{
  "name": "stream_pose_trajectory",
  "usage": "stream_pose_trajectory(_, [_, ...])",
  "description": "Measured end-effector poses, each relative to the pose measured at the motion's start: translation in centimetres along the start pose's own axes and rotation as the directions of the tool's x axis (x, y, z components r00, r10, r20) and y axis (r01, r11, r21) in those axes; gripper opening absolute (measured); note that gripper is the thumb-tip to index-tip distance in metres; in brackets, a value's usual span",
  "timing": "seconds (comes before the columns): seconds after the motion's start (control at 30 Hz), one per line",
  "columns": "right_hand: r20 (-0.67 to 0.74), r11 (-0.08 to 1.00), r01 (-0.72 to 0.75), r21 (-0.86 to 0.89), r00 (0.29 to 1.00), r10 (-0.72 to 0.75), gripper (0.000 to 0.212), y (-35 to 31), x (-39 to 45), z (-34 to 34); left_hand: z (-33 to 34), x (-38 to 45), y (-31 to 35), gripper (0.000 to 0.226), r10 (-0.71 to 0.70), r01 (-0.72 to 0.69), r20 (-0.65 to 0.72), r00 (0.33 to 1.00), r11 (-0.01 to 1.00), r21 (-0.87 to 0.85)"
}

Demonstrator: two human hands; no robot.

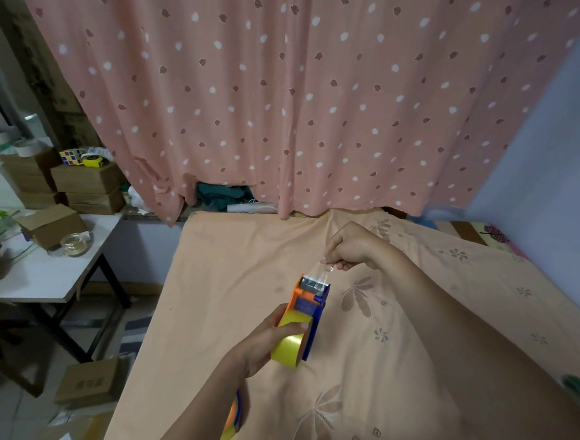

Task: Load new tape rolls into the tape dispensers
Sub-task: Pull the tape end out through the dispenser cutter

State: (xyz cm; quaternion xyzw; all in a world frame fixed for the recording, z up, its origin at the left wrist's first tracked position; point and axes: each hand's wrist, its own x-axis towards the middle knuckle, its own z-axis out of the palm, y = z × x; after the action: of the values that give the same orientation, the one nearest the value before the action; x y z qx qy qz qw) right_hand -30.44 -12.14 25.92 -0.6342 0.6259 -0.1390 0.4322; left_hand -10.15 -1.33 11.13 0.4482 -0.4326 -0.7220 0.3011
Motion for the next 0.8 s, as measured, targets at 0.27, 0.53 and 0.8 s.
stream_pose_trajectory(0.27, [-0.043,0.997,-0.074,-0.008,0.996,0.073,0.024,0.0,0.4,-0.5,-0.6,-0.2,0.0,0.075,-0.014,0.010,0.076,0.997,0.999,0.050])
stream_pose_trajectory(0.53, [-0.061,0.991,-0.129,0.034,0.990,0.131,0.021,0.0,0.9,-1.4,-1.3,-0.8,-0.5,0.079,-0.029,0.032,0.132,0.991,0.999,-0.020])
stream_pose_trajectory(0.8, [-0.036,0.978,-0.172,0.120,0.984,0.177,0.017,1.4,1.7,-1.1,-3.1,-1.1,0.2,0.068,-0.094,0.110,0.199,0.975,0.992,-0.068])
